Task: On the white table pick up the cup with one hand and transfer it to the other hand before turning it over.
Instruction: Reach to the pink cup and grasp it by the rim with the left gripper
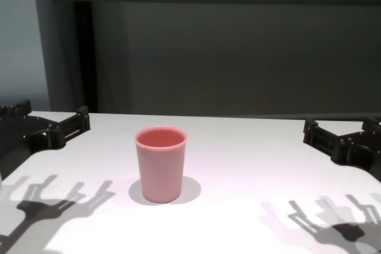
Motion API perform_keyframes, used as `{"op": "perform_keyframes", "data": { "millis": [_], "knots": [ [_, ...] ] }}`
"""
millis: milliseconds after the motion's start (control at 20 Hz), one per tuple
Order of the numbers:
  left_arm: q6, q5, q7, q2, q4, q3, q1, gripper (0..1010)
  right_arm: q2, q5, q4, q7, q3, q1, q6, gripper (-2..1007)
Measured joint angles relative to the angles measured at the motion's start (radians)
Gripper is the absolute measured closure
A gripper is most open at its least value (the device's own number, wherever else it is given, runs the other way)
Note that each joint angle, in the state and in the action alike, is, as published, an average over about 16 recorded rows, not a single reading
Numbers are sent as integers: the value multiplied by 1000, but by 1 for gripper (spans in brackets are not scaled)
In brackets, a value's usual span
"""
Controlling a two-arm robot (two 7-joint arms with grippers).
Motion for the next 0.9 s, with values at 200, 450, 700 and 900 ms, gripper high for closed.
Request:
{"op": "perform_keyframes", "data": {
  "millis": [200, 450, 700, 900],
  "knots": [
    [0, 0, 0, 0, 0, 0, 0, 7, 0, 0, 0, 0, 0, 0, 0, 3],
    [0, 0, 0, 0, 0, 0, 0, 7, 0, 0, 0, 0, 0, 0, 0, 3],
    [0, 0, 0, 0, 0, 0, 0, 7, 0, 0, 0, 0, 0, 0, 0, 3],
    [0, 0, 0, 0, 0, 0, 0, 7, 0, 0, 0, 0, 0, 0, 0, 3]
  ]
}}
